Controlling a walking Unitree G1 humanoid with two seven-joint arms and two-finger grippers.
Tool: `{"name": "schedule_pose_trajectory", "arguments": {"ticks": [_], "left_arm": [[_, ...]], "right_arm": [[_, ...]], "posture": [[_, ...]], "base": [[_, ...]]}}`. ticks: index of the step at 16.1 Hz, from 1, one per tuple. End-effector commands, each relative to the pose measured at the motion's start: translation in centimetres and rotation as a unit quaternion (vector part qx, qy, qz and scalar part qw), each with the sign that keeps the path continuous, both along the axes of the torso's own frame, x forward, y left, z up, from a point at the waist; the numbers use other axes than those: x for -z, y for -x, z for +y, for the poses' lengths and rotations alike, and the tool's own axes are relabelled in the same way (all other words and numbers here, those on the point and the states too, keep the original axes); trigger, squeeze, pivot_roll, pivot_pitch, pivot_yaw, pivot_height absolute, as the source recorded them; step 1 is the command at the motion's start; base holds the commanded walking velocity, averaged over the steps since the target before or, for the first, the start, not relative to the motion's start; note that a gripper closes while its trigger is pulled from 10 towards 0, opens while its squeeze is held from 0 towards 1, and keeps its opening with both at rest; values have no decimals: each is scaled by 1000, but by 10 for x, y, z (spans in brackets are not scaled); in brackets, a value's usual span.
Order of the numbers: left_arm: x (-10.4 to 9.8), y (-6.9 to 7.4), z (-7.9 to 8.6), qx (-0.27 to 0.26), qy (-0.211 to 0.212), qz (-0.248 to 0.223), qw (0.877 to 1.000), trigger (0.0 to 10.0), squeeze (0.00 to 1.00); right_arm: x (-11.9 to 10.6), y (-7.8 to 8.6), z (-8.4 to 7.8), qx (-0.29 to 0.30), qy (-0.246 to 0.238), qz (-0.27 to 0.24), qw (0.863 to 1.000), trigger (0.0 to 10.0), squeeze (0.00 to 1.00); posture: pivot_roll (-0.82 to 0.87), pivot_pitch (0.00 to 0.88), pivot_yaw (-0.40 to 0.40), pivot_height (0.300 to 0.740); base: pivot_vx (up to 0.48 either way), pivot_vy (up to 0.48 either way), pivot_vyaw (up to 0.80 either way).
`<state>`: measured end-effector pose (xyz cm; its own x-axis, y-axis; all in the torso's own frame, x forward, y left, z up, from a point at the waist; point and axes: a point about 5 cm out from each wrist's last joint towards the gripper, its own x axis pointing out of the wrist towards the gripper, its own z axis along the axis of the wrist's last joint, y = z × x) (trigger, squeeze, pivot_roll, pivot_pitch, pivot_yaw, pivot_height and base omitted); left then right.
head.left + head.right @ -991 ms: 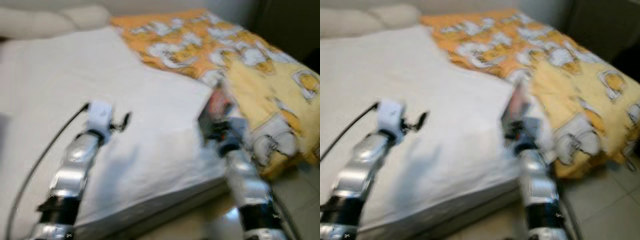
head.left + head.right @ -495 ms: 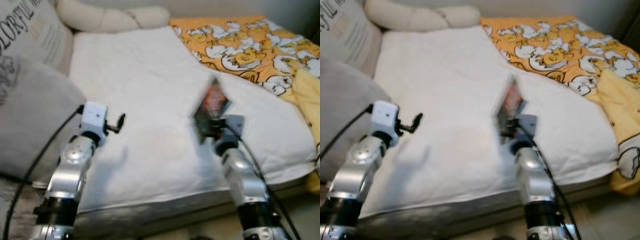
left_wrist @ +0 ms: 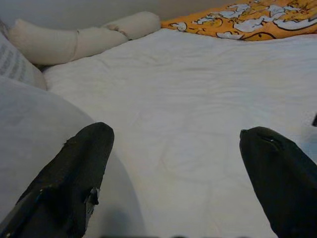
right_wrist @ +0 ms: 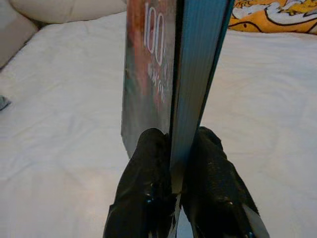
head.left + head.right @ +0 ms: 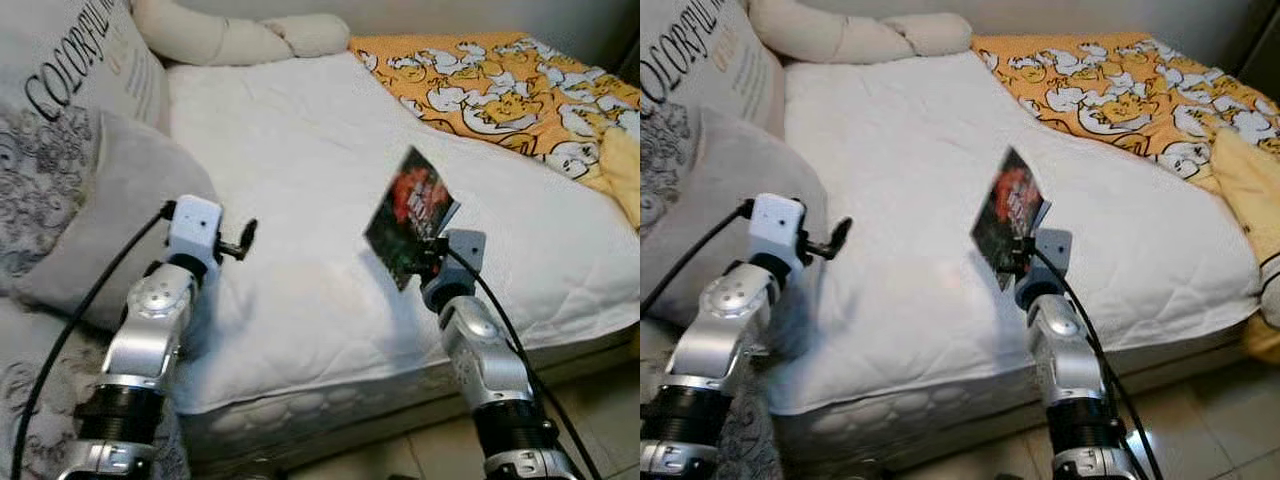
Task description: Clean up the room
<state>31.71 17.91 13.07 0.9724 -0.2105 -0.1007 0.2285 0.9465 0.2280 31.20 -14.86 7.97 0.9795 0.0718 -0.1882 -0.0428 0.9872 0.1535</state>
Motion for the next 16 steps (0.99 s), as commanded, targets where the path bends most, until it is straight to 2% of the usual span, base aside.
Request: {"name": "schedule_pose_trajectory", "arguments": {"ticks": [1, 5, 11, 14, 16], "left_arm": [[-1, 0, -3, 6, -5, -3, 1000, 10000, 0], [-2, -1, -1, 1, -6, -8, 1000, 10000, 0], [-2, -1, -3, 5, 6, -11, 1000, 10000, 0], [-4, -2, -3, 6, 8, -13, 1000, 10000, 0], [-5, -3, -3, 7, 8, -14, 1000, 10000, 0]], "right_arm": [[-13, -5, -7, 15, 2, -30, 999, 10000, 0], [-11, -4, -4, 6, 5, -28, 1000, 10000, 0], [-14, -6, -9, 13, 13, -30, 999, 10000, 0], [-15, -7, -7, 3, 27, -31, 999, 10000, 0], [-15, -7, -6, -1, 33, -32, 999, 10000, 0]], "posture": [[9, 0, -14, 740], [10, 0, -16, 740], [-7, 0, -12, 740], [-3, 0, -11, 740], [-4, 0, -10, 740]], "base": [[0, 0, 0], [0, 0, 0], [0, 0, 0], [307, 0, 0], [334, 0, 800]]}}
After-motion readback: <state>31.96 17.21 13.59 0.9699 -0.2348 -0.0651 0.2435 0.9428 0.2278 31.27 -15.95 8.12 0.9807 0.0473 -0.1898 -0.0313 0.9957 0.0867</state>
